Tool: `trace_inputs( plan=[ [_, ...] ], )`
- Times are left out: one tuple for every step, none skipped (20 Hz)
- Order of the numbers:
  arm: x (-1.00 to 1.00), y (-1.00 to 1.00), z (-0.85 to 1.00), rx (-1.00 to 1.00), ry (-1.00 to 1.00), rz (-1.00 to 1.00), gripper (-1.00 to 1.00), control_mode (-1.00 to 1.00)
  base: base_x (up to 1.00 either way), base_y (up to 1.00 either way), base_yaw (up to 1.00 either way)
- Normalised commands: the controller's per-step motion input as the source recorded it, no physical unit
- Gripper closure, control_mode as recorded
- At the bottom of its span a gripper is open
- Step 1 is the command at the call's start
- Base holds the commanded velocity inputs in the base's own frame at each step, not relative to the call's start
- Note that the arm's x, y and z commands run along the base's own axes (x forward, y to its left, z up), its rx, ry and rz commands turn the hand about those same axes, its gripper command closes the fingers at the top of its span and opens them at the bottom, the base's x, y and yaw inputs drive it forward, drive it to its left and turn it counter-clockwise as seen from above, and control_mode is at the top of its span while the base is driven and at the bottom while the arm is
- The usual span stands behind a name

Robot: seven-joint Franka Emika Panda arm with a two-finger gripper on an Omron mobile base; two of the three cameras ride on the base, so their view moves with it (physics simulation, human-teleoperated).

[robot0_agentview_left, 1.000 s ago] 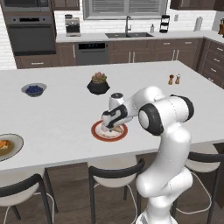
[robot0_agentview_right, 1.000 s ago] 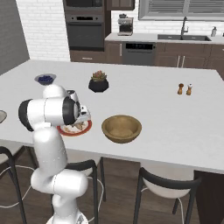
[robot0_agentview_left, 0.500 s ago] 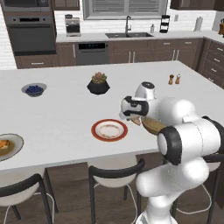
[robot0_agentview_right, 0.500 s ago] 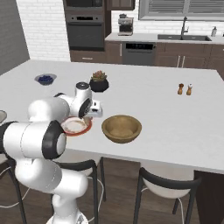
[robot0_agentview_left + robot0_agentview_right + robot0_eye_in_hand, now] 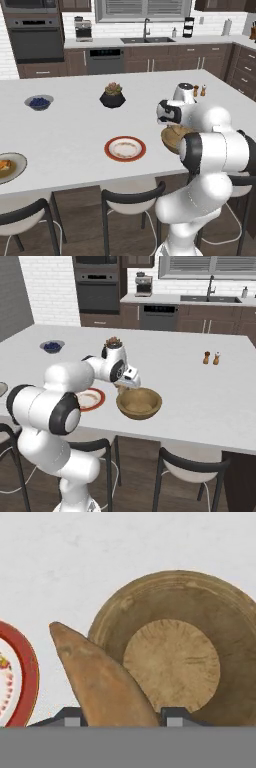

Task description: Pick the chicken drumstick and sweet potato from their plates and place them in the bowl. Then put the bowl in the fridge.

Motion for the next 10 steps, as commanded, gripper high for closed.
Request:
trace_inputs(
  plan=[
    [0.36,-1.0,-0.49,0.0,0.0,-0.18,1.0,-1.0,0.0,0.0,0.0],
    [0.31,-1.0,-0.64,0.0,0.0,-0.06,1.0,-1.0,0.0,0.0,0.0],
    [0.15,-0.96,-0.74,0.0,0.0,0.0,1.0,-1.0,0.0,0.0,0.0],
    [0.11,-0.81,-0.87,0.0,0.0,0.0,1.0,-1.0,0.0,0.0,0.0],
    [0.04,-0.69,-1.0,0.0,0.03,0.0,1.0,-1.0,0.0,0.0,0.0],
    [0.06,-0.54,-1.0,0.0,0.07,0.0,1.0,-1.0,0.0,0.0,0.0],
    [0.06,-0.41,-1.0,0.0,0.07,0.0,1.0,-1.0,0.0,0.0,0.0],
    [0.08,-0.3,-1.0,0.0,0.09,0.0,-1.0,-1.0,0.0,0.0,0.0],
    [0.11,-0.17,-1.0,0.0,0.07,0.0,-1.0,-1.0,0.0,0.0,0.0],
    [0.16,0.0,-0.64,0.0,0.0,0.0,-1.0,-1.0,0.0,0.0,0.0]
  ],
)
